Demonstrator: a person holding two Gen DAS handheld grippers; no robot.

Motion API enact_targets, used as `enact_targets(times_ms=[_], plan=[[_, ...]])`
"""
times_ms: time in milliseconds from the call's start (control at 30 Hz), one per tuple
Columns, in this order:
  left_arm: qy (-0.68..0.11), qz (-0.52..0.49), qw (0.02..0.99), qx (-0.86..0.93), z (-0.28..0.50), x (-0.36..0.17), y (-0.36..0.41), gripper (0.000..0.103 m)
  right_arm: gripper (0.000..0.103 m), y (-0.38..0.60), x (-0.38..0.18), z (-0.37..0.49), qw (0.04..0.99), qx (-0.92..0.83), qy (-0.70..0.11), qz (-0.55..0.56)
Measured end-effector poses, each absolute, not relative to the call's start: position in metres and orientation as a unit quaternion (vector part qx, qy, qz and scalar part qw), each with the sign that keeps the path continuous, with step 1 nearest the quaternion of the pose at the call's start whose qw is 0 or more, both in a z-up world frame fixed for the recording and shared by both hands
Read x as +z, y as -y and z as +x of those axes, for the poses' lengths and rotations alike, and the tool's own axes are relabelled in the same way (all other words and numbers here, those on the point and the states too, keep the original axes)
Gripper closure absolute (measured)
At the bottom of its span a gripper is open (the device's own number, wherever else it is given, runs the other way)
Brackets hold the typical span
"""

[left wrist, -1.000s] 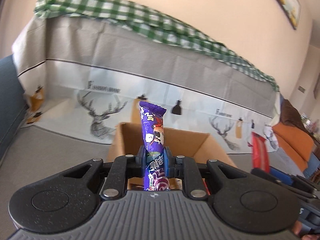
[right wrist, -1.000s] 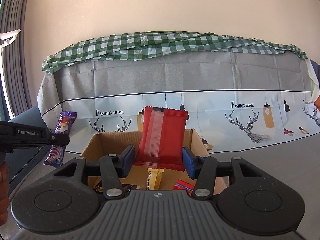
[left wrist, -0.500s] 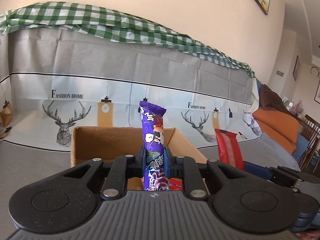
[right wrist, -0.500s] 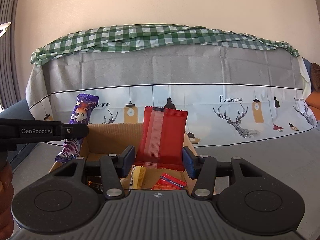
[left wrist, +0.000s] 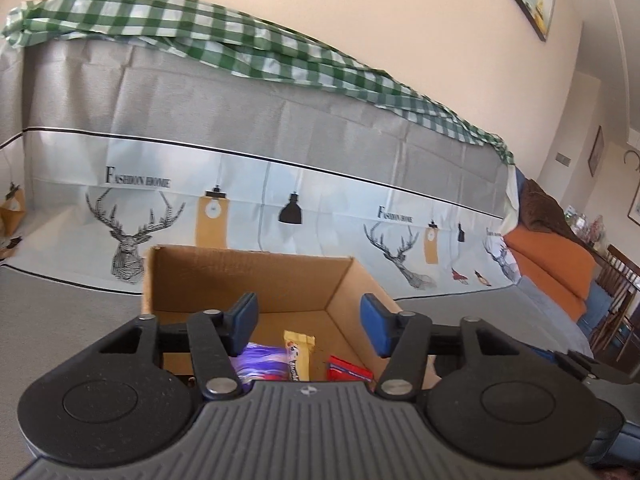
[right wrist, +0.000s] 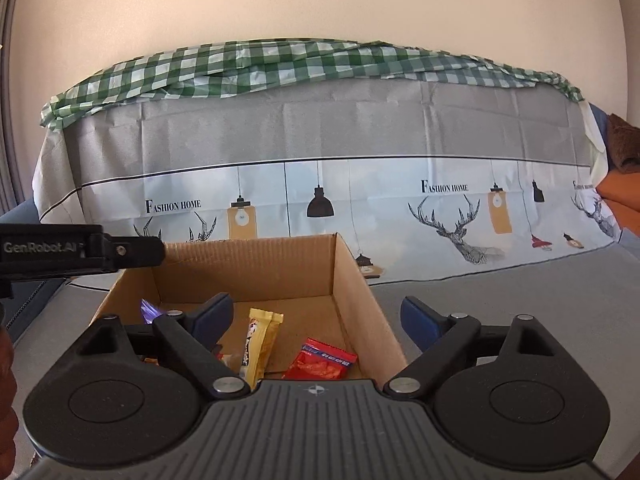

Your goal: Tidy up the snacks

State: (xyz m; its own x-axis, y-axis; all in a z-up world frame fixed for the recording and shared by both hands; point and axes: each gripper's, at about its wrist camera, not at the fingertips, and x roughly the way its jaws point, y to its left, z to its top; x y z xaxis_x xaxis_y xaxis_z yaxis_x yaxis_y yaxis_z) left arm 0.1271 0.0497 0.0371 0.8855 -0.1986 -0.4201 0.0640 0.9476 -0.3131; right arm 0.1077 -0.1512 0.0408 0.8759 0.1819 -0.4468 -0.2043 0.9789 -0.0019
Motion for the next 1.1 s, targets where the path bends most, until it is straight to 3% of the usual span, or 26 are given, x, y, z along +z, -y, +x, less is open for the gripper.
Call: enact_targets(times_ms=[100,200,433,600,833,1100], plan=[[-0.227,-0.150,0.961,-0.058,0.122,0.039,-0.059,0.022,0.006,0.154,0.041,0.107,0.969,0.094,-0.227,-0.019],[-0.224,-0.147,0.962,-0.049,0.112,0.040,-0.066,0.018,0.001,0.157,0.042,0.105,0.969,0.094,-0.227,-0.012],[-0.226,-0.120,0.966,-0.023,0.079,0.040,-0.072,0.014,0.001,0.168,0.049,0.091,0.969,0.107,-0.223,0.014],[-0.216,-0.079,0.973,-0.029,0.039,0.044,-0.062,0.001,0.001,0.184,0.054,0.064,0.971,0.112,-0.210,0.022],[-0.222,-0.049,0.973,-0.031,-0.013,0.031,-0.039,0.000,0.001,0.207,0.039,0.006,0.966,0.140,-0.215,0.023],[-0.250,-0.037,0.967,-0.020,-0.030,0.019,-0.009,0.000,0.001,0.211,0.031,-0.002,0.965,0.114,-0.230,0.059]])
